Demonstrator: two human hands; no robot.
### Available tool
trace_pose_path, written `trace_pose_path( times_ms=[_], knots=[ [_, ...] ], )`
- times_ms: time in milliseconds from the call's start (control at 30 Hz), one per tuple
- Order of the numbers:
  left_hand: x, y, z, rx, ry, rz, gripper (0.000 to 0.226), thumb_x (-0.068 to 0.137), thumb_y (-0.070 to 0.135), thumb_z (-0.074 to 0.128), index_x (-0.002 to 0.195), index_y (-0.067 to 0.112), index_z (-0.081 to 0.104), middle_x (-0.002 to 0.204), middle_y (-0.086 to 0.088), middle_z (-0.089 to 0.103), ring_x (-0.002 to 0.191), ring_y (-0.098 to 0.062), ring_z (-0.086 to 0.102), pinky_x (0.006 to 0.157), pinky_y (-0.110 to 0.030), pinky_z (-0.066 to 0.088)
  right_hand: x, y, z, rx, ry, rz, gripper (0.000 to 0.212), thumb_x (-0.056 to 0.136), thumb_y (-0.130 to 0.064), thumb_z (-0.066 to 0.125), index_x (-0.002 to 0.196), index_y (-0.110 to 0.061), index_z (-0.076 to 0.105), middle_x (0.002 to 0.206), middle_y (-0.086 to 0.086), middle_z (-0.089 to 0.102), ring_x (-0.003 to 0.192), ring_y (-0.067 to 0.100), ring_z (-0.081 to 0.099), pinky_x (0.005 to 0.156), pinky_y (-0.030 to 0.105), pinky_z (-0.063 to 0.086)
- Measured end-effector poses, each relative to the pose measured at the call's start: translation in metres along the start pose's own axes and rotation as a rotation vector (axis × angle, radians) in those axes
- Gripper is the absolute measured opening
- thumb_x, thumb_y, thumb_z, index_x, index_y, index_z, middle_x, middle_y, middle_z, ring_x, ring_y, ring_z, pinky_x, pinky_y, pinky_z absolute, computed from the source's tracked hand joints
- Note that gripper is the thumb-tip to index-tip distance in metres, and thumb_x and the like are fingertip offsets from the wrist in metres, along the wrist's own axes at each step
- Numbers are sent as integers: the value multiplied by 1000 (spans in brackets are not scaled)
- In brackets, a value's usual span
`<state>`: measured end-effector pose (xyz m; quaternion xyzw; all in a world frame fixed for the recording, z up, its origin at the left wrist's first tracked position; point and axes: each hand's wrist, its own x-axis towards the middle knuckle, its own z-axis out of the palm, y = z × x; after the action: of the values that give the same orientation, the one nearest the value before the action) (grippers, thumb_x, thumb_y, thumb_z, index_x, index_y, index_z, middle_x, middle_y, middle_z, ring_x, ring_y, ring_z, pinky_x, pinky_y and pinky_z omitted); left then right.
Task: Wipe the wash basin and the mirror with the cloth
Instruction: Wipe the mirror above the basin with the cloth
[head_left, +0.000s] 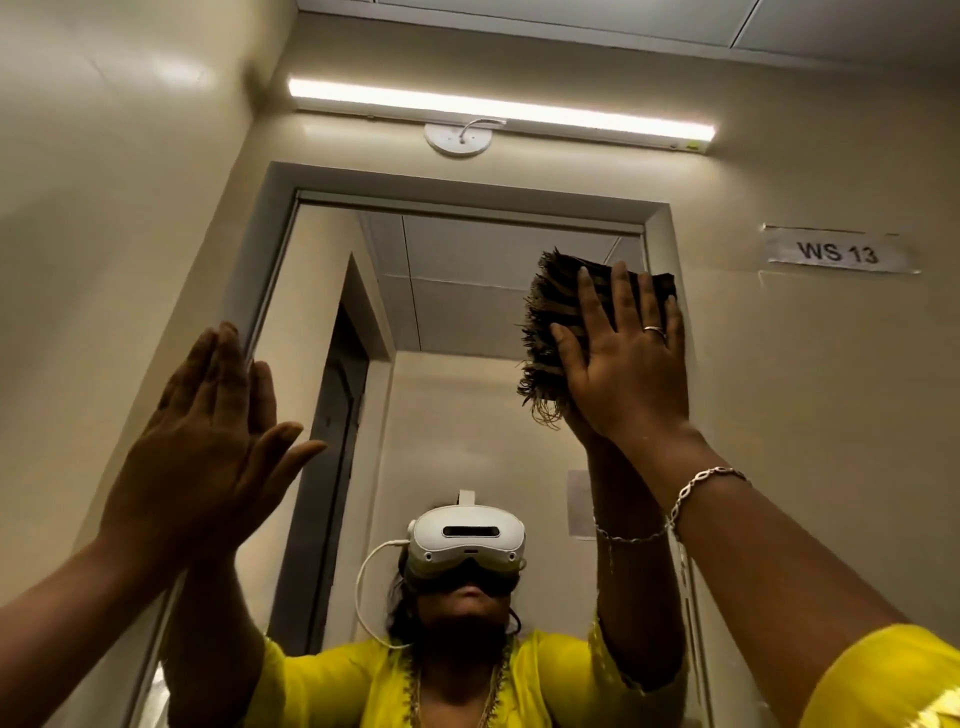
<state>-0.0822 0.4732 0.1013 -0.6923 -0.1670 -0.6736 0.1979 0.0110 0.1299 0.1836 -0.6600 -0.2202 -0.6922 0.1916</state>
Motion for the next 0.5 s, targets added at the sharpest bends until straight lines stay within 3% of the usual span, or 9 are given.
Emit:
trace_pose_path(
  times_ms=[167,233,333,400,500],
  knots=[
    [1,0,6,1,19,21,96,87,66,39,154,1,13,163,-14,-11,151,-32,-6,123,-53,9,-6,-1,-1,-14,-9,74,66,84,-54,8,146,-28,7,156,9,2,143,27,-3,114,41,-6],
    [0,3,-1,-28,9,1,104,84,73,38,153,1,12,163,-15,-9,151,-32,-6,124,-51,8,-8,-5,0,-23,-27,111,68,83,-54,6,146,-29,4,156,9,-1,143,28,-5,114,42,-8],
    [-5,24,-37,-200,100,-4,105,87,79,15,150,-5,14,159,-22,3,147,-36,3,124,-40,6,-11,-14,2,-26,-47,169,68,82,-55,3,146,-29,0,156,10,-5,143,29,-7,114,44,-9],
    [-10,41,-66,-324,136,4,105,87,79,5,145,-8,9,155,-27,16,142,-36,11,115,-47,17,-15,-24,3,-12,-47,191,69,82,-54,3,146,-29,0,156,10,-5,143,30,-7,113,45,-9],
    [-11,46,-80,-387,102,-12,112,81,84,1,146,-7,8,156,-27,17,142,-31,9,111,-47,19,-20,-47,4,3,-51,191,69,82,-54,3,146,-27,0,155,11,-5,142,31,-6,114,46,-7]
  ],
)
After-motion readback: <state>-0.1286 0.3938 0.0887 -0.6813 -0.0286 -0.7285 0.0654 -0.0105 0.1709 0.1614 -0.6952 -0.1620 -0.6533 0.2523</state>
